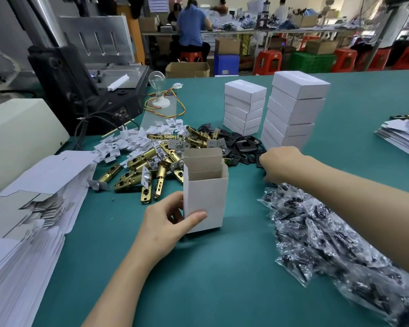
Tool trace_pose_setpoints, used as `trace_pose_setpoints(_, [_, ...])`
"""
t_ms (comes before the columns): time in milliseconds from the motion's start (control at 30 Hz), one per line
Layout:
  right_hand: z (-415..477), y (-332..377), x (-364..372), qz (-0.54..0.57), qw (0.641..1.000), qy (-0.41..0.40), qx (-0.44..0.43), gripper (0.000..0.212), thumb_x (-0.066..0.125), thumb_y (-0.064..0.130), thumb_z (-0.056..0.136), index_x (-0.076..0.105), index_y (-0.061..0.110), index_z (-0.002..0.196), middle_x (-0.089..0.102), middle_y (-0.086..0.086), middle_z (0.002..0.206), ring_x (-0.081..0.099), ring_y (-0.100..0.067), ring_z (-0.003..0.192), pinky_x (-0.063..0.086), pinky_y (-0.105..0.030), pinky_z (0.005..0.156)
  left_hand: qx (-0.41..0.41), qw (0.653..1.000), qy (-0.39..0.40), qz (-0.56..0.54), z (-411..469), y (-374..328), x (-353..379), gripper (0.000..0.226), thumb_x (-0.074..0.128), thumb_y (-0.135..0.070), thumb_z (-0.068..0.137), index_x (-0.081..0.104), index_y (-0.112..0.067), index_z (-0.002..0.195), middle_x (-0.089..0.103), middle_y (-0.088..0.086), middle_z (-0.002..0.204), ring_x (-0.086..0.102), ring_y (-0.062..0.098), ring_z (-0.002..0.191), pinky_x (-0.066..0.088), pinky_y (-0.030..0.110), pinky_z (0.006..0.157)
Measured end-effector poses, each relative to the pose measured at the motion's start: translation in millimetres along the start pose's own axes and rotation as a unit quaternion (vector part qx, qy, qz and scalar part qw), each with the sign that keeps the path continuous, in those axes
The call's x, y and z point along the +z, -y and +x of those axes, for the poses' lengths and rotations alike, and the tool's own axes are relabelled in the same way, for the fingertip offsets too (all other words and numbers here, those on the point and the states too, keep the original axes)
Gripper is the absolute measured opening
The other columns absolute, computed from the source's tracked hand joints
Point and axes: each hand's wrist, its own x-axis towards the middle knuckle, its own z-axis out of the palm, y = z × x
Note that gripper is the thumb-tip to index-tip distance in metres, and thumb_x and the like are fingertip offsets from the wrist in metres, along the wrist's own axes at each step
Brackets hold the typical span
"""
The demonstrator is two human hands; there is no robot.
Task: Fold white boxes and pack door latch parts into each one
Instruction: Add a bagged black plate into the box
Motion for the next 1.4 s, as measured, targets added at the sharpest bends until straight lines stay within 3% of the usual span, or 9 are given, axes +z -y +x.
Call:
trace_pose_setpoints(333, [10.6,-4.0,5.3,0.095,0.995,-0.04,-0.011,0.042,0.05,-0.011,0.088,0.064,0.009,0.123,0.062,-0.017,0.122,0.063,-0.037,0.108,0.047,-0.035,0.076,0.001,1.0,0.003,0.0,0.3,1.5,0.0,0.042,0.075,-0.065,0.074,0.069,-0.054,0.114,0.078,-0.012,0.102,0.055,0.01,0.066,0.054,0.037,0.067])
trace_pose_setpoints(467, [10.2,-2.7,4.7,0.139,0.989,-0.05,-0.008,0.041,0.052,-0.014,0.084,0.067,0.004,0.119,0.063,-0.02,0.119,0.065,-0.039,0.106,0.053,-0.04,0.084,0.001,1.0,0.007,0.0,0.2,2.4,-0.4,0.044,0.075,-0.066,0.074,0.068,-0.054,0.116,0.078,-0.014,0.105,0.057,0.01,0.067,0.056,0.033,0.067])
trace_pose_setpoints(600, [11.0,-3.7,5.0,0.197,0.979,-0.043,-0.029,0.043,0.076,0.006,0.084,0.065,0.014,0.125,0.064,-0.006,0.121,0.062,-0.028,0.109,0.049,-0.032,0.083,0.001,1.0,0.006,-0.001,1.7,1.1,0.2,0.044,0.074,-0.067,0.073,0.068,-0.055,0.115,0.078,-0.014,0.106,0.056,0.009,0.067,0.056,0.035,0.069])
trace_pose_setpoints(733, [8.1,8.8,3.8,0.286,0.954,-0.038,-0.079,0.05,0.087,0.016,0.078,0.066,0.021,0.123,0.055,0.009,0.095,0.056,-0.015,0.09,0.042,-0.024,0.076,-0.001,1.0,0.004,-0.005,1.1,-0.9,0.6,0.043,0.074,-0.066,0.073,0.068,-0.055,0.114,0.078,-0.013,0.105,0.056,0.011,0.067,0.055,0.036,0.068])
trace_pose_setpoints(833, [7.0,18.7,6.0,0.338,0.934,-0.039,-0.111,0.043,0.085,0.012,0.078,0.068,0.026,0.115,0.066,0.011,0.087,0.062,-0.004,0.076,0.043,-0.019,0.061,-0.002,1.0,0.004,-0.004,-0.8,-2.0,0.7,0.044,0.074,-0.066,0.072,0.068,-0.055,0.114,0.078,-0.013,0.105,0.059,0.017,0.069,0.056,0.038,0.07])
trace_pose_setpoints(933, [7.0,18.4,9.7,0.255,0.957,-0.099,-0.098,0.035,0.074,0.006,0.087,0.069,0.023,0.117,0.068,0.007,0.095,0.065,-0.014,0.087,0.051,-0.027,0.071,-0.002,1.0,0.004,-0.001,-0.8,-2.5,0.6,0.043,0.073,-0.066,0.072,0.068,-0.056,0.114,0.078,-0.013,0.105,0.061,0.029,0.074,0.056,0.042,0.072])
trace_pose_setpoints(1033, [8.2,13.8,12.1,0.154,0.979,-0.114,-0.065,0.023,0.072,0.012,0.091,0.072,0.023,0.112,0.07,-0.003,0.112,0.065,-0.027,0.103,0.053,-0.036,0.081,-0.004,1.0,0.005,0.002,0.1,-1.8,0.7,0.042,0.073,-0.065,0.073,0.068,-0.057,0.114,0.078,-0.012,0.103,0.057,0.021,0.068,0.056,0.041,0.071])
trace_pose_setpoints(1200, [8.5,10.4,13.0,0.12,0.984,-0.096,-0.094,0.015,0.075,0.025,0.092,0.074,0.025,0.106,0.068,0.0,0.113,0.065,-0.026,0.105,0.046,-0.031,0.074,-0.006,1.0,0.003,-0.001,0.5,0.3,-1.0,0.042,0.073,-0.066,0.073,0.069,-0.056,0.114,0.078,-0.012,0.103,0.053,0.01,0.066,0.053,0.031,0.066])
trace_pose_setpoints(1400, [9.3,11.3,21.3,0.169,0.973,-0.119,-0.107,0.008,0.071,0.027,0.094,0.067,0.025,0.1,0.054,0.002,0.11,0.059,-0.023,0.105,0.046,-0.033,0.081,-0.004,1.0,0.001,0.004,0.3,0.7,0.9,0.042,0.073,-0.066,0.073,0.068,-0.056,0.114,0.078,-0.01,0.101,0.053,0.01,0.065,0.055,0.04,0.068])
